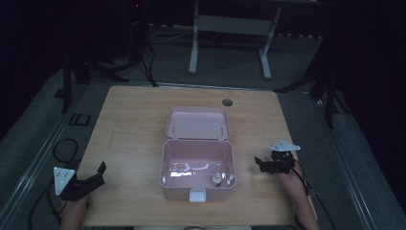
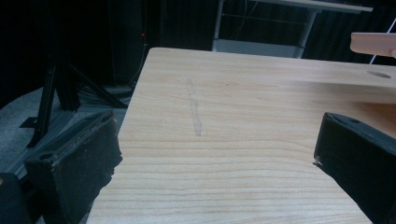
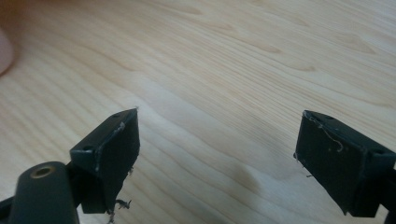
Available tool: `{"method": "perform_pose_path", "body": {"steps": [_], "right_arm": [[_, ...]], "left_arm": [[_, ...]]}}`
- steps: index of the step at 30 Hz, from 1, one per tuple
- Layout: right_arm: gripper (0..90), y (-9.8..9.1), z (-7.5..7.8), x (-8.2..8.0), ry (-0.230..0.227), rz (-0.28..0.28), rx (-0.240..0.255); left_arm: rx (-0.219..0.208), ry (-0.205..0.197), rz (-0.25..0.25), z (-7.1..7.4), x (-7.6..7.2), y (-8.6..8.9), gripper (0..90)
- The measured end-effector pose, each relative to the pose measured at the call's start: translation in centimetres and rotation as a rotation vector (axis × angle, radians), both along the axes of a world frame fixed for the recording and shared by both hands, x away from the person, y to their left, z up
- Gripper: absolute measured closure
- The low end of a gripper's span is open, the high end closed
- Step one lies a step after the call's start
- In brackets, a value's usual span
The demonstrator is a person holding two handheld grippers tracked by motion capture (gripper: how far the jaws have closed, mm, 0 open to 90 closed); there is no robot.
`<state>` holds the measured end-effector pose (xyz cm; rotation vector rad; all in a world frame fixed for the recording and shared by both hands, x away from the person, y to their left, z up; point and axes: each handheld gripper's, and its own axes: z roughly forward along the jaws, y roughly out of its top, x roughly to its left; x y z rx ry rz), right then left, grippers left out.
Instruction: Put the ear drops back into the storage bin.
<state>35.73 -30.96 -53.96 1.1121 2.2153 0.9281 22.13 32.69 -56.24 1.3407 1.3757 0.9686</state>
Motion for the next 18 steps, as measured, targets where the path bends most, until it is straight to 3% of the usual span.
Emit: {"method": "perform_pose_path", "body": {"steps": [9, 18], "right_arm": [[13.4, -1.3, -0.6, -0.4, -0.045, -0.131, 0.045], [13.5, -2.3, -0.7, -0.8, -0.071, -0.208, 0.153]], "left_arm": [[0.000, -0.002, 0.001, 0.0, 0.0, 0.0, 0.5], [0.000, -0.003, 0.000, 0.0, 0.0, 0.0, 0.5]]}}
